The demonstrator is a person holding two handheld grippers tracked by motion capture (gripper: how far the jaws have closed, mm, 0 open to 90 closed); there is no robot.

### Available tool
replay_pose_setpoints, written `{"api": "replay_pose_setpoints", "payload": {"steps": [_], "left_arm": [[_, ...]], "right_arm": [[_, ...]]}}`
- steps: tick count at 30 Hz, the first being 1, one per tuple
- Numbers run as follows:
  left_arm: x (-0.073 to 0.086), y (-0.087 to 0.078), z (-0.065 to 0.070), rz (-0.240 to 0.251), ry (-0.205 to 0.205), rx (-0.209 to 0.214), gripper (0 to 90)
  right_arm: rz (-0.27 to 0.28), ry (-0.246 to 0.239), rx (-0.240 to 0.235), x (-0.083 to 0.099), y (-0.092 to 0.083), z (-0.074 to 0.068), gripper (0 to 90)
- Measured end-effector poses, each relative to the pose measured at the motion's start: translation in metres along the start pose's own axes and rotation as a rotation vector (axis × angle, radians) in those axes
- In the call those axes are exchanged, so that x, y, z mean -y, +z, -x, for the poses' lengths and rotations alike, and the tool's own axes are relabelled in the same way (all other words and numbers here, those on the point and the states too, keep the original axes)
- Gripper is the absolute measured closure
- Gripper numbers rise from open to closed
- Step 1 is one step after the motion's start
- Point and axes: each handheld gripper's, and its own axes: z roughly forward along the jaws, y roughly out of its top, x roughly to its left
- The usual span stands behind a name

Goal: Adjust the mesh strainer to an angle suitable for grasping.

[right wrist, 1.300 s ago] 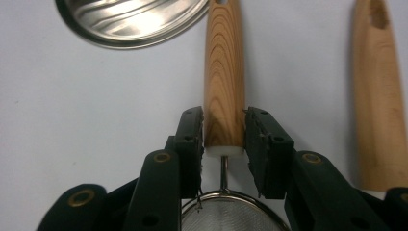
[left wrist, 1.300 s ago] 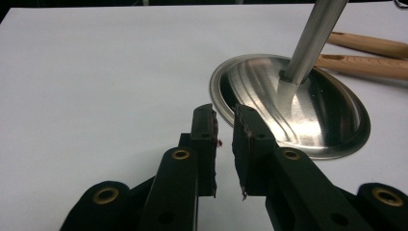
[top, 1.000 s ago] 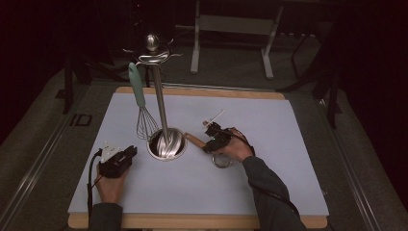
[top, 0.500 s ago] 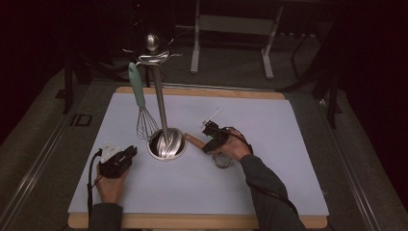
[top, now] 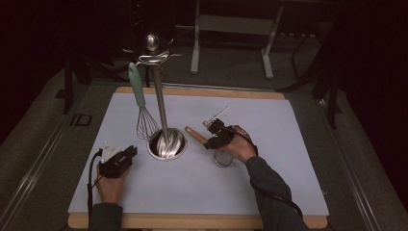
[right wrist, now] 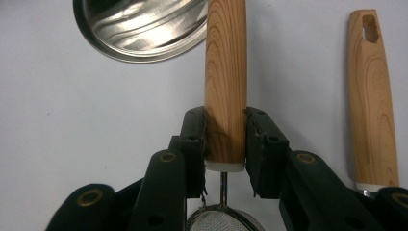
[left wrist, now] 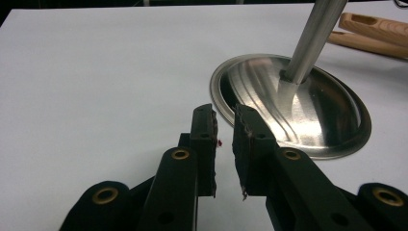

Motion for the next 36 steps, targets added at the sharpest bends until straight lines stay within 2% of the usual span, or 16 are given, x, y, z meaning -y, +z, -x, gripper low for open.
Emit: {"api": "replay_pose_setpoints", "payload": {"steps": [10,22,36], "left_arm": [[0.0,0.0,0.0,0.0,-0.001,0.001,79.3],[0.0,0.0,0.0,-0.001,0.001,0.0,79.3],[0.0,0.0,0.0,-0.001,0.0,0.0,79.3]], "right_arm": [[0.037,-0.013,0.02,0.0,-0.009,-0.007,70.8],[0.112,-0.041,0.066,0.005,-0.028,-0.011,70.8],[0.196,-0.066,0.08,0.013,-0.044,-0.016,70.8]]}}
